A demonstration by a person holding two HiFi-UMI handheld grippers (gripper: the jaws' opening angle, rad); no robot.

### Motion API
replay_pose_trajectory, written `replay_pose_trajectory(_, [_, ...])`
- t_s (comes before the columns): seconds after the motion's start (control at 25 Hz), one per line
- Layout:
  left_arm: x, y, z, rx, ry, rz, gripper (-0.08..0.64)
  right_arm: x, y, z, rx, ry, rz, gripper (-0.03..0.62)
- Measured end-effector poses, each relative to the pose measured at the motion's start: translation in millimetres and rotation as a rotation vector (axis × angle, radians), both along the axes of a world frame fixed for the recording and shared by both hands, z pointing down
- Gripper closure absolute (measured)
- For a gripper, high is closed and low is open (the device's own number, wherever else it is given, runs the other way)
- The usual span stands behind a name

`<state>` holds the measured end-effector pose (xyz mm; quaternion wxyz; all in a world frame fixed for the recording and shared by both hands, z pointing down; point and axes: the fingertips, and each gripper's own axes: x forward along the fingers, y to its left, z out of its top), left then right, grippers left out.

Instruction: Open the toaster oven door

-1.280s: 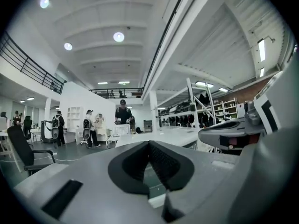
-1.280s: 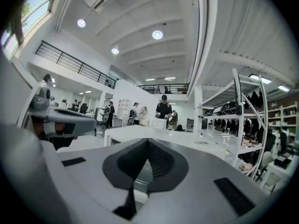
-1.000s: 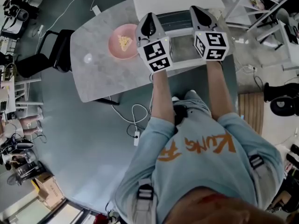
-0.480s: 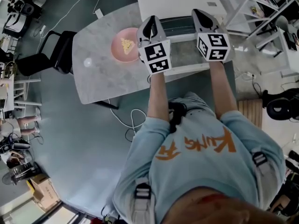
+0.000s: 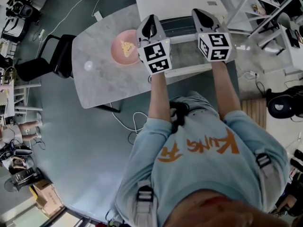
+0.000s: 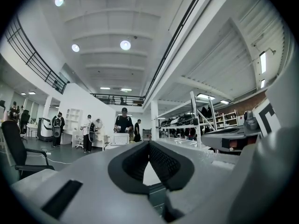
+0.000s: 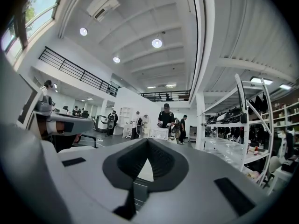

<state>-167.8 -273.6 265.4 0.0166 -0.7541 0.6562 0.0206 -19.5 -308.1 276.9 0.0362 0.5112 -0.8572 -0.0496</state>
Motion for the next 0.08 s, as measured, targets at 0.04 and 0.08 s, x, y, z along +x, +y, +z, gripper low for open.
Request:
replay_pose_trajectory(0.04, [-0.2, -0.2, 0.7, -0.002, 0.0, -0.001, 0.557, 0.2, 0.2, 0.1, -0.001, 0.001, -0.001, 0.595])
replay_pose_trajectory(0.08, [-0.3, -0.5, 1.3, -0.004, 0.001, -0.002, 0.557, 0.3, 0.4, 0.2, -0.001, 0.001, -0.002, 0.595])
